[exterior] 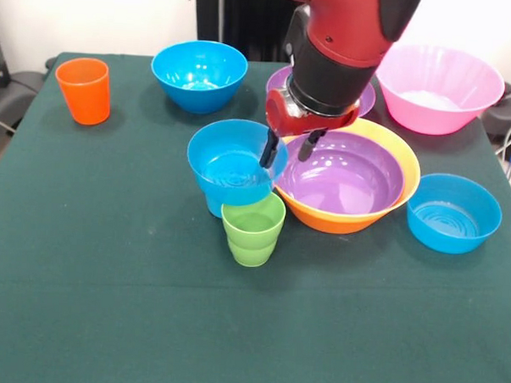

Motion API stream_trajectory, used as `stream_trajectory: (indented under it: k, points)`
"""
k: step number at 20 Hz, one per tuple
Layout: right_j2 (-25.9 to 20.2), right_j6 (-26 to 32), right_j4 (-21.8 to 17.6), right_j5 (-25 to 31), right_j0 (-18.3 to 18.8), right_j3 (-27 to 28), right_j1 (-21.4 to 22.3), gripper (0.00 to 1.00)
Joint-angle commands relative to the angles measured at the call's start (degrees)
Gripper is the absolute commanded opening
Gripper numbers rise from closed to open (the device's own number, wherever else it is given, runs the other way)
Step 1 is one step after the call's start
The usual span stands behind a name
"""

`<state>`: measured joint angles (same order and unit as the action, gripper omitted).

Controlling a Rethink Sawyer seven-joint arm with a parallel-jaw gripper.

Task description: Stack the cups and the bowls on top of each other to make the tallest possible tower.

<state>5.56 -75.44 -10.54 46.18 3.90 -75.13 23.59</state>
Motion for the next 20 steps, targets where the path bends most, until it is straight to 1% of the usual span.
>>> stream_trajectory:
  k: [1, 7, 11, 20]
  points:
    - [-8.59, 0.00, 0.35, 0.23, 1.31, -3.72, -0.52, 1.00]
    - [-10.48, -0.50, 1.41, 0.53, 2.83, -4.00, -0.85, 1.00]
    - [-12.13, 0.38, 1.65, 0.30, 4.23, -5.19, 0.05, 1.00]
    - [-12.81, 0.40, -0.16, 1.39, 4.77, -5.87, 0.84, 1.00]
